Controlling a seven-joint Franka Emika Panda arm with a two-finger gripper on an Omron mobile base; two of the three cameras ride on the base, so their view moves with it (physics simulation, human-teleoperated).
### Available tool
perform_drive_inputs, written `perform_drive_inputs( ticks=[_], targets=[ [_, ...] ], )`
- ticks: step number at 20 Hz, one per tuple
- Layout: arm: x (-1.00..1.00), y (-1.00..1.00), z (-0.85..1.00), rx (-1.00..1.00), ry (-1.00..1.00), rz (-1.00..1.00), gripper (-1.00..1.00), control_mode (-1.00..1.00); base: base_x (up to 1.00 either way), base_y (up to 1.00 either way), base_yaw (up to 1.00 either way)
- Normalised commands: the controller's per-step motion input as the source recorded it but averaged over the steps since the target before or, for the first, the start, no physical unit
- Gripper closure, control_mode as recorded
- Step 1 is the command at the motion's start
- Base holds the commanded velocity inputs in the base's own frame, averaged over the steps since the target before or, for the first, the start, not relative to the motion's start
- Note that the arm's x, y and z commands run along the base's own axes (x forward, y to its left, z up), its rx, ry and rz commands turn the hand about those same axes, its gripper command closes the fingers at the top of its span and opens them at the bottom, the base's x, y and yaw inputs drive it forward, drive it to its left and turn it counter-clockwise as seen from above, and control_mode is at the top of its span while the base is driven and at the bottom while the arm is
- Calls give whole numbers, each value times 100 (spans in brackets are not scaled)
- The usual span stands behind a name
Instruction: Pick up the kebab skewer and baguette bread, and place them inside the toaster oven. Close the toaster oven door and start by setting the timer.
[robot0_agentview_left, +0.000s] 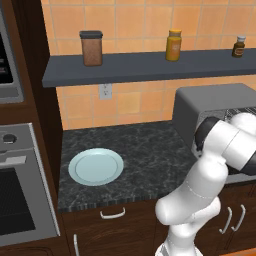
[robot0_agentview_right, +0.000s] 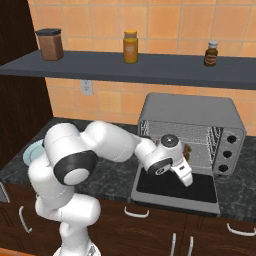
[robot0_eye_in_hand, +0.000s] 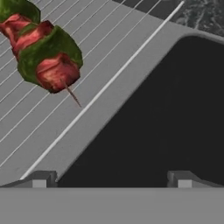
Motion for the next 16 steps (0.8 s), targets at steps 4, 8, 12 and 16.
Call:
perform_drive_inputs(
  ticks=[4, 8, 12, 16],
  targets=[
    [24, 6, -14, 6, -6, -7, -100, -100, 0, 0, 0],
    [28, 25, -29, 1, -6, -7, -100, -100, 0, 0, 0],
    [36, 32, -29, 0, -4, -7, -100, -100, 0, 0, 0],
    [21, 31, -31, 0, -5, -7, -100, -100, 0, 0, 0]
  ],
)
